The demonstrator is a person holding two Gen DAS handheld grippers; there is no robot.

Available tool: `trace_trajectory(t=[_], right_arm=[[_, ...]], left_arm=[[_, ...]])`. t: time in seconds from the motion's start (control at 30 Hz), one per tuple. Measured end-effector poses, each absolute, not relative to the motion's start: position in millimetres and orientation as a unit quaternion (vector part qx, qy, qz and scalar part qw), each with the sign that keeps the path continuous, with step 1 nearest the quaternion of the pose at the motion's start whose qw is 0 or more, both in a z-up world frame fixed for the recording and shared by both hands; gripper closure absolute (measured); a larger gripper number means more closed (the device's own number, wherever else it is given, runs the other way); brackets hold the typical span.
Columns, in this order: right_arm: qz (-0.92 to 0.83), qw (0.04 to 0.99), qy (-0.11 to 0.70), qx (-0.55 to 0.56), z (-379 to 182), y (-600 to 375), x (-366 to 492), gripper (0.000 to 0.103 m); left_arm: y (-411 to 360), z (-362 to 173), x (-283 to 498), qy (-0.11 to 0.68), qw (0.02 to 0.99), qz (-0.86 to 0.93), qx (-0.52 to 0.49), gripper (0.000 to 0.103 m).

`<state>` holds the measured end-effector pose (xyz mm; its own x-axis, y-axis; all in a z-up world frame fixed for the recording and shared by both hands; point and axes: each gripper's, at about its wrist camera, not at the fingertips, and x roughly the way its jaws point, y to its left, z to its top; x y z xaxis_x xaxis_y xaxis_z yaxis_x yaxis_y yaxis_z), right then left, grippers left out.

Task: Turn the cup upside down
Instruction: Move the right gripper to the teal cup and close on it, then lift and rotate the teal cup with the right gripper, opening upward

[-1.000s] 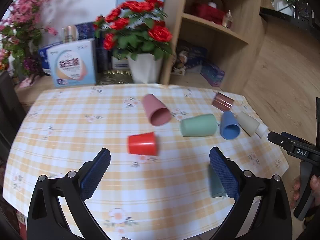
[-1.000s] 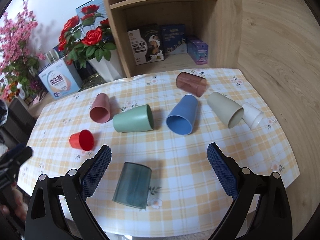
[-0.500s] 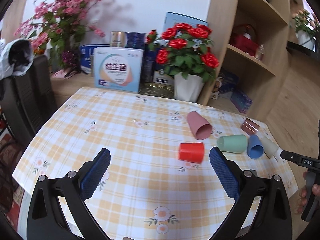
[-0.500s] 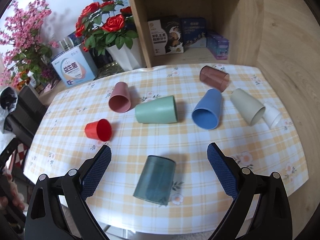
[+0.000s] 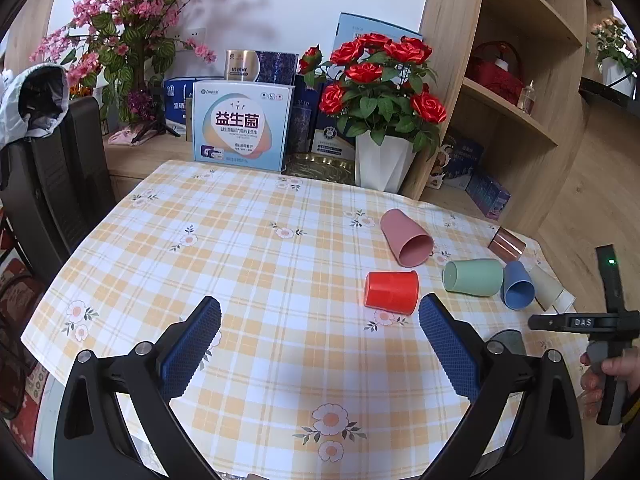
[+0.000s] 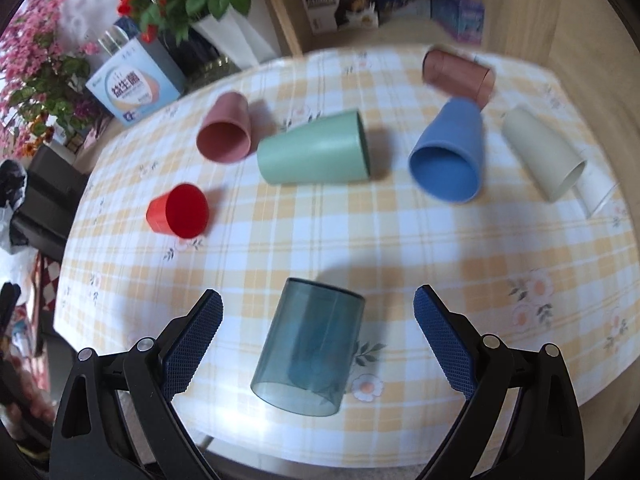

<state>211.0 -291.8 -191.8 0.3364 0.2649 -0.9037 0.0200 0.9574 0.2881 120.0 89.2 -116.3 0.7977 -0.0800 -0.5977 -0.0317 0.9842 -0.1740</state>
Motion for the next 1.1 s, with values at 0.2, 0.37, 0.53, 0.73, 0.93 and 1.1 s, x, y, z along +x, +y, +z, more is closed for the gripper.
trace_trajectory(t=[0.2, 0.37, 0.53, 0.73, 0.93, 1.1], right_arm=[[0.075, 0.765, 0.623, 0.142, -217, -285, 234, 0.01], [0.066, 0.74, 0.656, 0.135, -233, -282, 245, 0.033], [0.051, 0.715, 0.68, 0.153, -252, -287, 248, 0.033], [0.062, 0.705, 0.684, 0.18, -260, -285, 246, 0.038], [0.076, 0.711, 0.672, 0.192, -258, -288, 241, 0.039], [0.093, 0.739, 0.643, 0.179, -247, -288, 226, 0.039]], left_arm=[[91, -119, 121, 0.322, 0.942, -0.015, -0.095, 0.006], [94, -124, 123, 0.33, 0.938, -0.015, -0.102, 0.006], [97, -129, 124, 0.337, 0.935, -0.014, -0.113, 0.006], [95, -131, 125, 0.341, 0.933, -0.016, -0.113, 0.006], [89, -132, 123, 0.346, 0.932, -0.021, -0.11, 0.006], [84, -133, 123, 0.351, 0.929, -0.027, -0.111, 0.006]])
